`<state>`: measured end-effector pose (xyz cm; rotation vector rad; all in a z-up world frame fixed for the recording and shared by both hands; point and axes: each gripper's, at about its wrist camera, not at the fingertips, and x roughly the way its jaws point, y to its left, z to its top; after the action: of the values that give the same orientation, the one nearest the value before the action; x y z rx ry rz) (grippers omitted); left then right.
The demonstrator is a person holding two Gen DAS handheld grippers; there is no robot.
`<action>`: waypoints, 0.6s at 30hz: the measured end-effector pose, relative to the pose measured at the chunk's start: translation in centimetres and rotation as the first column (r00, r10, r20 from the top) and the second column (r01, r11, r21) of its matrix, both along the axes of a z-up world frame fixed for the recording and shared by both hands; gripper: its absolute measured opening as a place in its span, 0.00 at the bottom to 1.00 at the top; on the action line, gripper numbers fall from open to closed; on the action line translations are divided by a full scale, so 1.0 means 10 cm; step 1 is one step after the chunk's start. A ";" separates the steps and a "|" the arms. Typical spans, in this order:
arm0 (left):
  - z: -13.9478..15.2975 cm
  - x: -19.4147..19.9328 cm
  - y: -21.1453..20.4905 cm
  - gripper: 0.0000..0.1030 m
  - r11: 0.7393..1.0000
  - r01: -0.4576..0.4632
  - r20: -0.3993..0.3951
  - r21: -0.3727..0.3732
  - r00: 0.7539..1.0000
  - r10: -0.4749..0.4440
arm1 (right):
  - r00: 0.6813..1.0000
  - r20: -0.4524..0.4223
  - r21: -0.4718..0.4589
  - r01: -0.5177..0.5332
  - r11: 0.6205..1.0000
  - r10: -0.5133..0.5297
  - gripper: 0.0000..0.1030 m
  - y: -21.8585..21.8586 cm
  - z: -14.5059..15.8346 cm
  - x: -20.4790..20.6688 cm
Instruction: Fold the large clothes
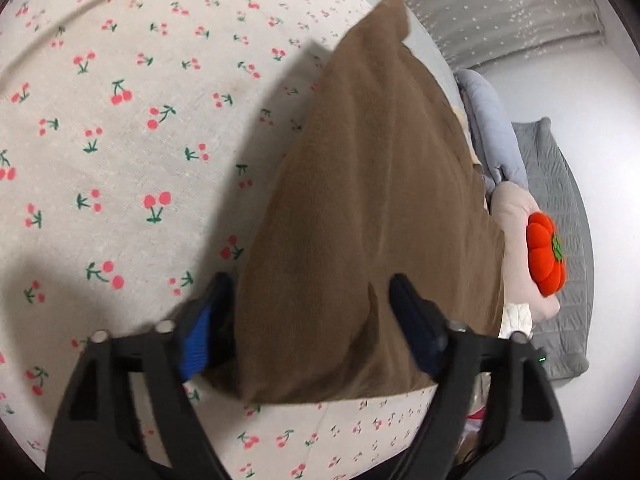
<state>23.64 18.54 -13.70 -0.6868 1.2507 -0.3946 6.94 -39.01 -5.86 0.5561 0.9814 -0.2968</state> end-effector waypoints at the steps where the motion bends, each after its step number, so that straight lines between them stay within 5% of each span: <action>1: -0.02 0.00 -0.01 0.81 1.000 0.011 -0.012 -0.001 1.000 -0.011 | 1.000 0.018 -0.035 0.001 0.999 -0.001 0.65 0.05 0.11 -0.02; 8: -0.11 -0.06 0.00 0.82 0.999 -0.018 -0.021 -0.035 1.000 0.017 | 0.979 0.125 -0.181 -0.138 0.974 0.162 0.77 0.69 0.54 0.17; 18: -0.16 -0.10 0.06 0.84 0.994 -0.074 -0.012 -0.077 0.997 0.074 | 0.931 0.131 -0.227 -0.307 0.924 0.341 0.79 1.46 0.24 0.64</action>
<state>22.63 19.10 -15.33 -0.7993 1.2196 -0.3804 13.29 -24.44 -3.41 0.2198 0.8508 -0.0493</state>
